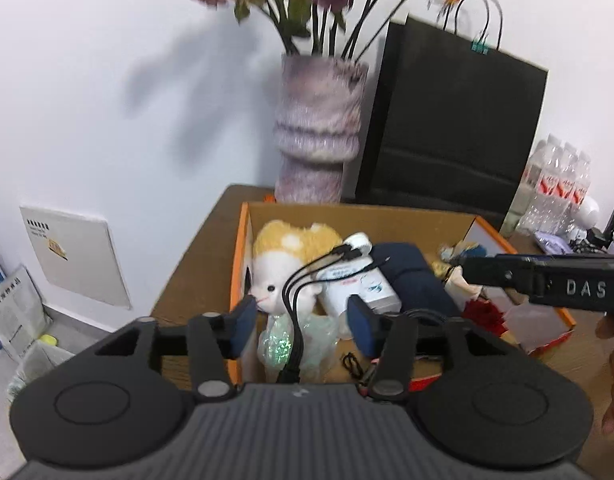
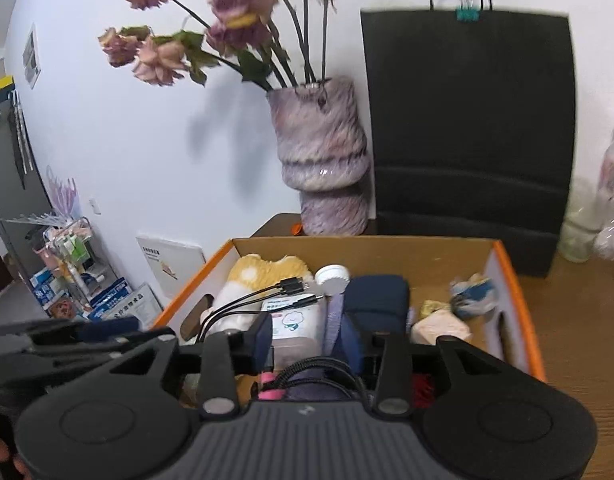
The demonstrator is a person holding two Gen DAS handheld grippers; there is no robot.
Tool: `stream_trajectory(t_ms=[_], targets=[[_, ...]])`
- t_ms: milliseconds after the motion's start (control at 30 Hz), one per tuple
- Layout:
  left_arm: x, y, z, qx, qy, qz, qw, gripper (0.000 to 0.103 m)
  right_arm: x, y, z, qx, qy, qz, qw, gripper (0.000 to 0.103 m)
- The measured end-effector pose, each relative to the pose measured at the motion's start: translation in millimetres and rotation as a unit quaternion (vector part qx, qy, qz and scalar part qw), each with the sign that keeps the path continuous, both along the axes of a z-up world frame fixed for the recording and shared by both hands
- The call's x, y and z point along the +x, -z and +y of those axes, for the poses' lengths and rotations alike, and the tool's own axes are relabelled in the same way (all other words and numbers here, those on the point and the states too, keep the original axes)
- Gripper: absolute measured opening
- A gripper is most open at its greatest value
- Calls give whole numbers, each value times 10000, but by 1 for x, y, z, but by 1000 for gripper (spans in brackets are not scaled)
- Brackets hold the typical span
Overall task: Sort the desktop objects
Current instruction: 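Carry both cables into the cardboard box and open both grippers, then move both grippers back toward the white disc and small white cube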
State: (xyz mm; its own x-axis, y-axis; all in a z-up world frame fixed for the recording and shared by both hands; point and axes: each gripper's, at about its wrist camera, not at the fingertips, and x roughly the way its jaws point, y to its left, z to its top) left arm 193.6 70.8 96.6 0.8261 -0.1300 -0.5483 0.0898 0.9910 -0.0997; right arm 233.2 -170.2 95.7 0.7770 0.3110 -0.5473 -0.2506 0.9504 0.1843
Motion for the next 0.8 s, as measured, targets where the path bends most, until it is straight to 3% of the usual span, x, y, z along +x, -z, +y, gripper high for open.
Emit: stream_trajectory(t_ms=[167,333,400,467,800], targets=[[-35,-15,-12,95,142,-132,9998,78,-40,-12,-12,-145,119,-112,9998,55],[-78,-16,-24,183,229,-266,9992,91,-82,-6,-25,-268,309,-58,9991,67],[-93,-12,-29,157,303,-214,9992,100,-101,0,-29,-378,372,-59,9986,73],[-110,-9,-36,195,354,-238,9989,103,-118,7,-32,-420,468,-17,9980,88],[-198,30,-57,363,255,-259,9987,103,-199,49,-23,-816,482,79,9955,93]])
